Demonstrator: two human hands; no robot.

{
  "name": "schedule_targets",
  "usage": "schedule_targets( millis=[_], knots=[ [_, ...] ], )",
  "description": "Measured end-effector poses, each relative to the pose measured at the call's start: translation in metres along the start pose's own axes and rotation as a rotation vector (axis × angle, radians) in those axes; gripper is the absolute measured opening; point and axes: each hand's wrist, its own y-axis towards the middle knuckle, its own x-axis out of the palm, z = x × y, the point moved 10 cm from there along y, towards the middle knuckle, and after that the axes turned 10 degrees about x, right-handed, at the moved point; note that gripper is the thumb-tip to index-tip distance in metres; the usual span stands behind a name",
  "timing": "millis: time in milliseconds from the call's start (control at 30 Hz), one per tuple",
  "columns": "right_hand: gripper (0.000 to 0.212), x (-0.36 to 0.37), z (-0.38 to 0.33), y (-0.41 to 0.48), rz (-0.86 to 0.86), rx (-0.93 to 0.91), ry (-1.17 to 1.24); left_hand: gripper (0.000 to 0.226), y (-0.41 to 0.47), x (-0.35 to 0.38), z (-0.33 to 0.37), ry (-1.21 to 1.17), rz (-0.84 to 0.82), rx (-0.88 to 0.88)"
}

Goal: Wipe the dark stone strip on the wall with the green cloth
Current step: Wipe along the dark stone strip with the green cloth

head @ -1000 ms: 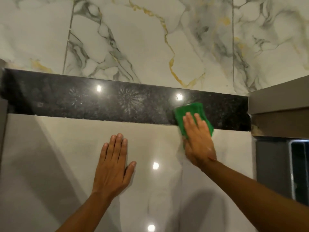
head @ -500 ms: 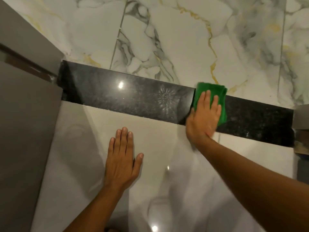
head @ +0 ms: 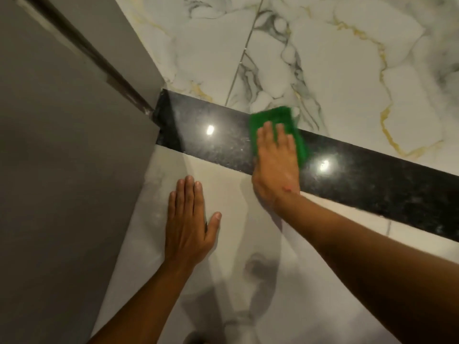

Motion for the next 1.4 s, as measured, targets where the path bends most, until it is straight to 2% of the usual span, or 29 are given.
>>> schedule_targets(
  millis=[67,133,167,233,300,333,367,433,500,533,567,633,700,733,767,833,900,933,967,1033,1100,1133,1200,1267,1300,1333,1400],
  knots=[
    [0.082,0.012,-0.016,-0.045,-0.096,-0.329,-0.045,0.079,0.0,-0.004,-0.011,0.026,0.0,-0.016],
    [0.084,0.015,0.009,-0.076,-0.177,-0.418,-0.058,0.079,-0.003,-0.009,-0.024,0.023,0.008,-0.051],
    [0.083,0.014,0.025,-0.072,-0.173,-0.356,-0.057,0.079,-0.006,-0.01,-0.029,0.011,0.004,-0.061],
    [0.078,0.003,0.031,-0.033,-0.11,-0.106,-0.042,0.078,-0.012,-0.011,-0.038,-0.014,0.009,-0.058],
    [0.075,-0.007,0.001,0.015,-0.021,0.15,0.047,0.078,-0.014,-0.009,-0.045,-0.003,0.024,-0.066],
    [0.075,-0.01,-0.025,0.027,-0.029,0.186,0.054,0.078,-0.015,-0.008,-0.046,0.005,0.027,-0.075],
    [0.076,-0.008,-0.054,0.032,-0.027,0.127,0.043,0.078,-0.017,-0.007,-0.048,0.009,0.029,-0.087],
    [0.077,0.003,-0.101,0.014,-0.058,-0.219,-0.015,0.078,-0.017,-0.007,-0.049,0.01,0.041,-0.093],
    [0.077,0.014,-0.098,-0.027,-0.181,-0.539,-0.072,0.078,-0.016,-0.006,-0.05,0.012,0.032,-0.096],
    [0.076,0.014,-0.085,-0.035,-0.201,-0.604,-0.084,0.078,-0.018,-0.007,-0.051,0.011,0.031,-0.099],
    [0.076,0.012,-0.071,-0.028,-0.186,-0.567,-0.084,0.078,-0.019,-0.008,-0.05,0.01,0.037,-0.099],
    [0.075,0.001,-0.067,0.017,-0.093,-0.3,-0.054,0.078,-0.018,-0.009,-0.049,0.013,0.036,-0.116],
    [0.075,-0.01,-0.094,0.056,-0.052,0.032,0.041,0.077,-0.018,-0.008,-0.048,0.013,0.026,-0.135],
    [0.076,-0.011,-0.119,0.058,-0.059,0.084,0.058,0.076,-0.018,-0.008,-0.048,0.019,0.023,-0.146],
    [0.078,-0.008,-0.145,0.055,-0.049,0.032,0.067,0.076,-0.018,-0.008,-0.047,0.026,0.018,-0.15],
    [0.081,0.005,-0.182,0.019,-0.106,-0.324,0.053,0.075,-0.017,-0.009,-0.048,0.031,-0.001,-0.143],
    [0.083,0.011,-0.164,-0.022,-0.178,-0.596,0.009,0.075,-0.018,-0.01,-0.049,0.004,-0.002,-0.117],
    [0.084,0.011,-0.143,-0.025,-0.19,-0.617,-0.027,0.076,-0.021,-0.011,-0.05,-0.023,-0.008,-0.107],
    [0.083,0.011,-0.124,-0.014,-0.176,-0.552,-0.057,0.077,-0.025,-0.012,-0.052,-0.045,-0.009,-0.1],
    [0.082,0.002,-0.113,0.032,-0.124,-0.281,-0.057,0.078,-0.027,-0.014,-0.055,-0.059,0.009,-0.093],
    [0.082,-0.007,-0.14,0.068,-0.135,-0.065,0.063,0.077,-0.028,-0.011,-0.057,-0.048,0.021,-0.093],
    [0.083,-0.008,-0.161,0.069,-0.144,-0.084,0.081,0.076,-0.03,-0.009,-0.058,-0.046,0.025,-0.094],
    [0.083,-0.001,-0.19,0.041,-0.138,-0.372,0.02,0.075,-0.029,-0.009,-0.057,-0.039,0.028,-0.089],
    [0.083,0.011,-0.16,-0.018,-0.189,-0.66,-0.083,0.076,-0.027,-0.01,-0.053,-0.028,0.016,-0.09],
    [0.083,0.014,-0.127,-0.041,-0.219,-0.704,-0.106,0.076,-0.029,-0.011,-0.048,-0.026,0.011,-0.089],
    [0.083,0.013,-0.092,-0.049,-0.209,-0.659,-0.1,0.077,-0.03,-0.012,-0.045,-0.022,0.008,-0.083],
    [0.08,0.005,-0.033,-0.023,-0.151,-0.374,-0.066,0.078,-0.029,-0.009,-0.031,-0.017,-0.017,-0.054]
  ],
)
